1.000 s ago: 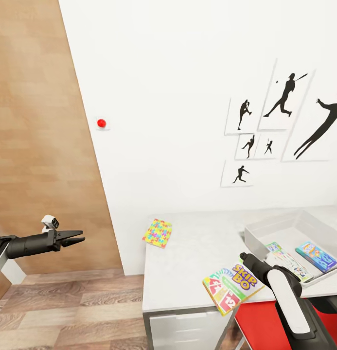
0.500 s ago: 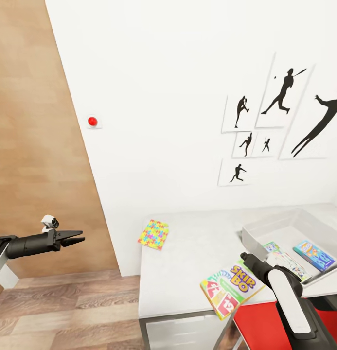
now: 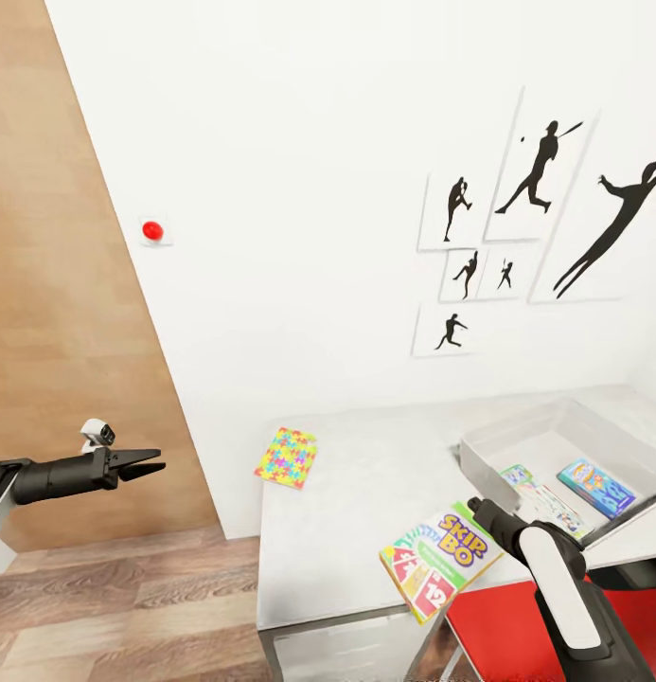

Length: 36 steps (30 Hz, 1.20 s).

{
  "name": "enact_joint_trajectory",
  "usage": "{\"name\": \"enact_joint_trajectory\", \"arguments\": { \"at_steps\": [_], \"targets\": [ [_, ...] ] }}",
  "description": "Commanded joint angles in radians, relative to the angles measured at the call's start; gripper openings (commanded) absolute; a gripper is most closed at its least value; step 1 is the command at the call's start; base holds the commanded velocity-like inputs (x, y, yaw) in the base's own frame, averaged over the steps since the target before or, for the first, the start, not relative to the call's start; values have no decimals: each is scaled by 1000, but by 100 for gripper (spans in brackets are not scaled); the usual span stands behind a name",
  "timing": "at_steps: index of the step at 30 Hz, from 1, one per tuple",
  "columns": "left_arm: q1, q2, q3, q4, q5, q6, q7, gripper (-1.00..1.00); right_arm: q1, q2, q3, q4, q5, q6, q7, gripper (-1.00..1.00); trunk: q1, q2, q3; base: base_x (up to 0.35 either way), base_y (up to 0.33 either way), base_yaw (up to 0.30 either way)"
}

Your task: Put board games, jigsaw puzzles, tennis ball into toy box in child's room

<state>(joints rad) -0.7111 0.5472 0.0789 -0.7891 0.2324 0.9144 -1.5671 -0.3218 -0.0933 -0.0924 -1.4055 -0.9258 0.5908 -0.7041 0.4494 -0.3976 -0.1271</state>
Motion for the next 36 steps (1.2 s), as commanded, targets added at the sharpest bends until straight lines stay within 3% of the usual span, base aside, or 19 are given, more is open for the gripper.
{"name": "enact_joint_trajectory", "arguments": {
  "at_steps": [1,20,29,36],
  "targets": [
    [-1,0,0,0,0,11,-4,100,-1,0,0,0,-7,3,-8,100,1,-2,-4,2,0,-103],
    [-1,-1,-1,1,-1,11,-4,100,-5,1,13,16,-7,-42,-5,100,1,-2,-32,0,0,-89],
    [-1,-1,-1,1,-1,11,-4,100,-5,-5,19,18,-7,-43,0,100,1,-2,-34,0,0,-13],
    [-1,-1,-1,1,0,11,-4,100,-5,-5,45,16,-6,-43,0,100,1,-2,-34,0,0,-1]
  ]
}}
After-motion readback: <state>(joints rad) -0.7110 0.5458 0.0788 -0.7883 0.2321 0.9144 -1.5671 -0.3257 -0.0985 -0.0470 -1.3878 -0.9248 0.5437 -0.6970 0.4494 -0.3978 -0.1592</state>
